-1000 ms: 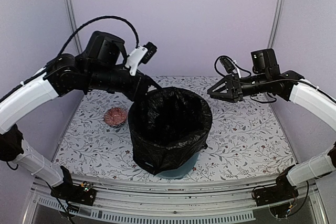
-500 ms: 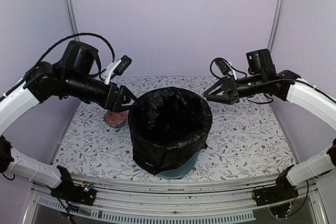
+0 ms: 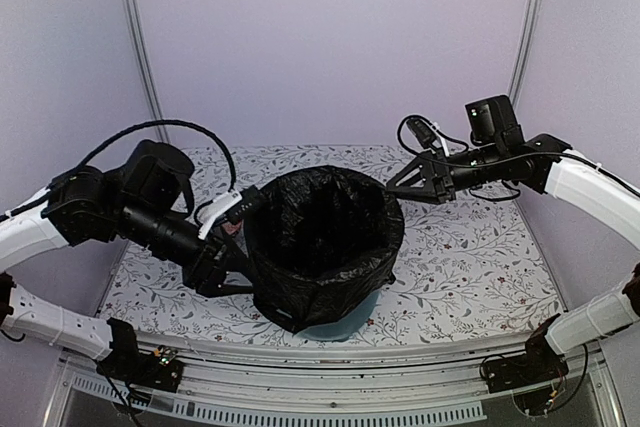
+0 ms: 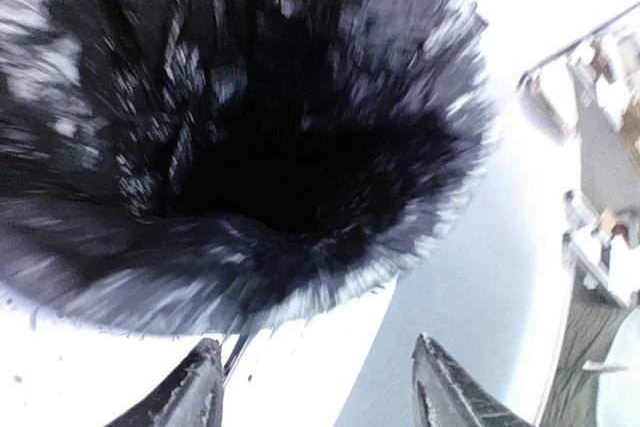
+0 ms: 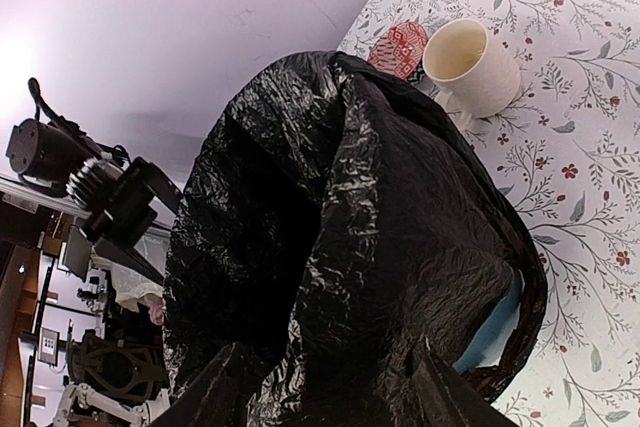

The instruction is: Put the trash bags into the trash bin

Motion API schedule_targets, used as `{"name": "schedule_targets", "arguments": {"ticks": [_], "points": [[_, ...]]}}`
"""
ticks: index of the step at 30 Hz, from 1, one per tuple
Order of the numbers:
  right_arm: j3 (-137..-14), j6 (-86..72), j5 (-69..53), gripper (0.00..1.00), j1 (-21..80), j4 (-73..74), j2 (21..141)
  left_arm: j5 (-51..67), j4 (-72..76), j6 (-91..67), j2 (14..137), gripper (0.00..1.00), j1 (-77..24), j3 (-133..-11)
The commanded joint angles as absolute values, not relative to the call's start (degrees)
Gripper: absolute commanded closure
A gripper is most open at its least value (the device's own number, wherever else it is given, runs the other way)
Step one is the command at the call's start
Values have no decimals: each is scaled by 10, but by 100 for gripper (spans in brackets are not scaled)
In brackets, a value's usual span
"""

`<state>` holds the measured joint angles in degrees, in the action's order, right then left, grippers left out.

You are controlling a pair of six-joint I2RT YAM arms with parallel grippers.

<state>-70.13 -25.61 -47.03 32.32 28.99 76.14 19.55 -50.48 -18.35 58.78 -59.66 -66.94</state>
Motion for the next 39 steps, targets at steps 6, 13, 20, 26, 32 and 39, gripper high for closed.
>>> {"name": "schedule_targets", "arguments": {"ticks": [6, 13, 20, 26, 32, 39], "points": [[-716, -250, -432, 43, 316, 318, 734, 98, -390, -145, 630, 38, -643, -633], [-739, -267, -364, 42, 208, 390, 705, 13, -284, -127, 688, 37, -642, -621], [-773, -242, -282, 41, 168, 460, 685, -50, -210, -121, 789, 37, -600, -666], [-698, -236, -288, 41, 168, 450, 630, -40, -102, -127, 891, 35, -532, -720], [-662, -224, -294, 41, 168, 467, 599, -6, -95, -120, 994, 34, -484, -811], [-611, -224, -289, 41, 168, 471, 562, 1, -80, -125, 912, 30, -482, -735]]}}
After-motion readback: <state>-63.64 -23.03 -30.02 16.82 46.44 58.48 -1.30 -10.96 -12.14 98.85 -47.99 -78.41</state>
